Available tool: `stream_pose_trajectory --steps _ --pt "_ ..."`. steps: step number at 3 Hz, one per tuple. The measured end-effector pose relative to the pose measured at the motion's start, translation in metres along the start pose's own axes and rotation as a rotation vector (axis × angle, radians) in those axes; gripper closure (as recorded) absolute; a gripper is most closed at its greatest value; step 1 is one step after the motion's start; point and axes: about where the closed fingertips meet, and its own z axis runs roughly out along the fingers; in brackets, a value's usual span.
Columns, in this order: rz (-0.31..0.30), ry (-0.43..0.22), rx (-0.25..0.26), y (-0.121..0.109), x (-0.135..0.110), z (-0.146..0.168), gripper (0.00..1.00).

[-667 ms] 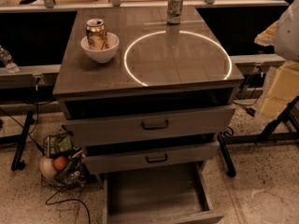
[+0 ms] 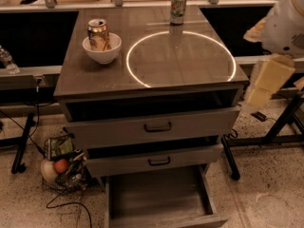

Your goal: Pick orange can from white bowl and place on counter

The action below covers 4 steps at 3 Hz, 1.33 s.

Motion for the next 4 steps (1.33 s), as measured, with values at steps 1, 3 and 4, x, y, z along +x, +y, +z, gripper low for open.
stream_pose_trajectory --steps 1,3,4 --pt "-0.061 -0.126 -0.003 -0.044 -0.051 0.034 0.0" --pt "-0.12 -0.306 0.024 -0.105 -0.126 0.06 0.0" --pt "-0.12 -0.306 0.024 -0.105 -0.126 0.061 0.0"
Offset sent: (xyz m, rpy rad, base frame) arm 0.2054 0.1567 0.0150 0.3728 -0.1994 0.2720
